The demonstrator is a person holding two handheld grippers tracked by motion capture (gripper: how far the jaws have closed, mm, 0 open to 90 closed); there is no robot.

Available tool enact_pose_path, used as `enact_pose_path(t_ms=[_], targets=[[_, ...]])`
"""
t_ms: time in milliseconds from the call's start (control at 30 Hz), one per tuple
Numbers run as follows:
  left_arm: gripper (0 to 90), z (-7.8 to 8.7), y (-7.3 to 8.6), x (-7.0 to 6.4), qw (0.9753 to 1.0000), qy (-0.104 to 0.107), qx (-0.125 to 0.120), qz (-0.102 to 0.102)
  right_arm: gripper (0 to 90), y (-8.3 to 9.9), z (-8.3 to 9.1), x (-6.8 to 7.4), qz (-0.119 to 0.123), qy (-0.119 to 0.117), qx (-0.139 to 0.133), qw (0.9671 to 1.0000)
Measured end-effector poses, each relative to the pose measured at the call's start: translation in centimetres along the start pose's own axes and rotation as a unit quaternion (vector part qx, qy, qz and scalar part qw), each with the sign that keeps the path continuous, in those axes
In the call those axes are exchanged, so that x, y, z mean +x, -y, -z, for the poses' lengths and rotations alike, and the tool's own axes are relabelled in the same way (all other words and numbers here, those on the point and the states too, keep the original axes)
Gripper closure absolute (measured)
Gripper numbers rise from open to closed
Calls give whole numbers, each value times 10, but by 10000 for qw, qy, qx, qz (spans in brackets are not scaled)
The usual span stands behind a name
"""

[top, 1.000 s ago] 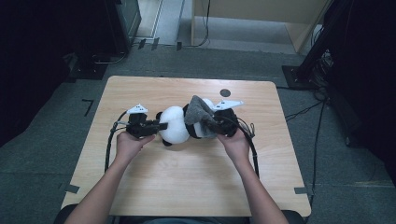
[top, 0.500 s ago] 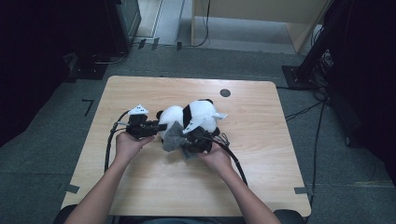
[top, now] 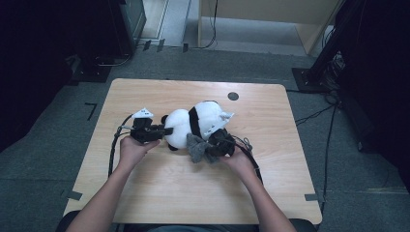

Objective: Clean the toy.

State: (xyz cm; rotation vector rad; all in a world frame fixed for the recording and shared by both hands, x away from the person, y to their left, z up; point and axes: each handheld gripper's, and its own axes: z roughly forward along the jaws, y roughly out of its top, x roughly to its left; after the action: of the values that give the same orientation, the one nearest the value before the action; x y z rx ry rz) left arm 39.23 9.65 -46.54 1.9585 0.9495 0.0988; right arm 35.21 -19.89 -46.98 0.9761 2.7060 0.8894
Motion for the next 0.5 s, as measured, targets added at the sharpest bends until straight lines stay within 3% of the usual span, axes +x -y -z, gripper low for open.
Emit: enact_pose_path(t_ms=[300, 500], targets=[[664, -1, 0, 0, 10000, 19, -13, 30, 762, 11, 30, -25, -302, 92, -330, 9990], [664, -1, 0, 0, 10000, 24, -15, 55, 762, 19, 43, -39, -480, 196, -387, 9979]])
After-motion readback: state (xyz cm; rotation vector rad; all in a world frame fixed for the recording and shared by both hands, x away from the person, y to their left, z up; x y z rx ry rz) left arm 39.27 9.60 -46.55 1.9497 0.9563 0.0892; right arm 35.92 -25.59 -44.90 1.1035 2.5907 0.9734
